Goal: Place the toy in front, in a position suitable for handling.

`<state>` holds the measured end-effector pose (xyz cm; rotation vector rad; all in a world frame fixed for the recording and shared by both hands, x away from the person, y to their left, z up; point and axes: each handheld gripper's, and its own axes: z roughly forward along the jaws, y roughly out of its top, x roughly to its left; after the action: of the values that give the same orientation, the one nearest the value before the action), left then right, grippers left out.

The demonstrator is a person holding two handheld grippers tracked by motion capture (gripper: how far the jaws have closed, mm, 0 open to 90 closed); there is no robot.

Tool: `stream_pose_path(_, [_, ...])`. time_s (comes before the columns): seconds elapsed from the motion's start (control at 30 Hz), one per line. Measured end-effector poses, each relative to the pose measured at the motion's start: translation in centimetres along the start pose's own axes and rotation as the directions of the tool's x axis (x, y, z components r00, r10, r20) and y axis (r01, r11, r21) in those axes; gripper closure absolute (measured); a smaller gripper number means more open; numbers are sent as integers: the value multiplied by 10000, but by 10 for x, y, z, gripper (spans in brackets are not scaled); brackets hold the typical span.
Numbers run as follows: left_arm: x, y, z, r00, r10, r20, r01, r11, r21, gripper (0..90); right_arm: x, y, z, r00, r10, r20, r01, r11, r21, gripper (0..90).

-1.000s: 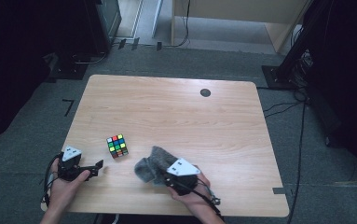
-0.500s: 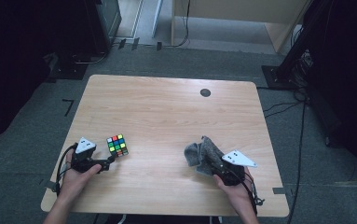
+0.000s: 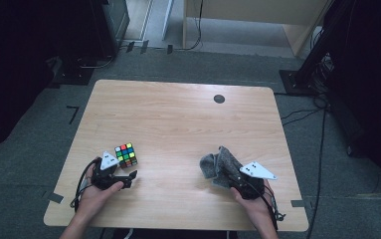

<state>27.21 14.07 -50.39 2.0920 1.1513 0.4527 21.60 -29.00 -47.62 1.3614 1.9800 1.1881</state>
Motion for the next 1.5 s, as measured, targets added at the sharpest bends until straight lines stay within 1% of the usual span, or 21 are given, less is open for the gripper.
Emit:
stream_pose_path(0.17, [0, -5, -4, 9978, 381, 537, -364, 9988, -323, 135, 2, -1, 4, 10000, -18, -43, 18, 10000, 88, 660])
stream_pose_path(0.2, [8, -5, -6, 9995, 141, 268, -131, 9992, -388, 134, 3, -2, 6, 9999, -65, -82, 66, 9998, 170, 658])
stream_pose_path(0.23, [8, -5, -6, 9995, 141, 268, -131, 9992, -388, 134, 3, -2, 6, 9999, -65, -82, 66, 9998, 170, 658])
stream_pose_path(0.27, [15, -5, -5, 9997, -244, -53, 241, 9987, -447, 134, 3, -2, 6, 9999, -86, -95, 87, 9998, 182, 657])
stream_pose_path(0.37, [30, 0, -1, 9937, -994, -520, 966, 9939, -536, 133, 2, -3, 6, 9999, -80, -118, 83, 9998, 197, 656])
stream_pose_path(0.5, [37, 12, 8, 9942, -1071, -103, 1063, 9926, -592, 97, -2, -4, 5, 9999, 92, -92, -89, 9997, 236, 655])
stream_pose_path(0.53, [35, 19, 15, 9954, -931, 232, 943, 9940, -562, 97, -4, -4, 6, 9998, 199, -93, -196, 9994, 272, 654])
stream_pose_path(0.63, [32, 25, 22, 9962, -754, 438, 776, 9957, -505, 97, -6, -5, 6, 9997, 240, -87, -237, 9992, 329, 654])
stream_pose_path(0.77, [23, 29, 29, 9973, -660, 330, 675, 9966, -470, 99, -5, -6, 7, 9998, 181, -78, -178, 9990, 398, 653])
stream_pose_path(0.83, [15, 27, 28, 9997, -248, -65, 246, 9992, -304, 111, -5, -6, 7, 9998, 170, -93, -165, 9989, 439, 652])
stream_pose_path(0.87, [11, 25, 26, 9999, -67, -104, 64, 9994, -336, 126, -5, -6, 8, 9998, 152, -93, -147, 9989, 452, 651])
stream_pose_path(0.93, [7, 18, 22, 9993, 365, 104, -361, 9988, -342, 139, -4, -8, 10, 9997, 170, -176, -160, 9983, 566, 650])
stream_pose_path(1.03, [9, 14, 20, 9981, 526, 323, -516, 9982, -316, 150, -2, -10, 13, 9996, 105, -277, -85, 9975, 695, 647])
stream_pose_path(1.1, [12, 11, 20, 9981, 487, 367, -476, 9984, -304, 157, 2, -11, 16, 9991, -38, -424, 73, 9966, 815, 643])
stream_pose_path(1.2, [17, 13, 22, 9998, 145, -116, -148, 9995, -280, 164, 6, -13, 18, 9990, -228, -380, 258, 9964, 809, 639])
stream_pose_path(1.23, [18, 15, 23, 9997, -116, -218, 108, 9993, -362, 165, 6, -14, 17, 9998, -103, -168, 115, 9974, 717, 628])
stream_pose_path(1.27, [18, 15, 23, 9997, -116, -218, 108, 9993, -362, 182, 6, -14, 17, 9998, -103, -168, 115, 9974, 717, 628])
stream_pose_path(1.3, [15, 16, 25, 9991, -98, -402, 78, 9988, -484, 210, 3, -16, 17, 9997, 253, 57, -256, 9975, 665, 630])
stream_pose_path(1.33, [15, 16, 25, 9991, -98, -402, 78, 9988, -484, 228, 3, -16, 17, 9997, 253, 57, -256, 9975, 665, 630])
stream_pose_path(1.43, [11, 16, 31, 9990, 98, -425, -111, 9995, -303, 234, -2, -17, 19, 9981, 564, 266, -578, 9968, 551, 634])
stream_pose_path(1.5, [13, 16, 31, 9991, 40, -410, -49, 9997, -226, 239, -4, -18, 20, 9961, 792, 399, -812, 9955, 497, 634])
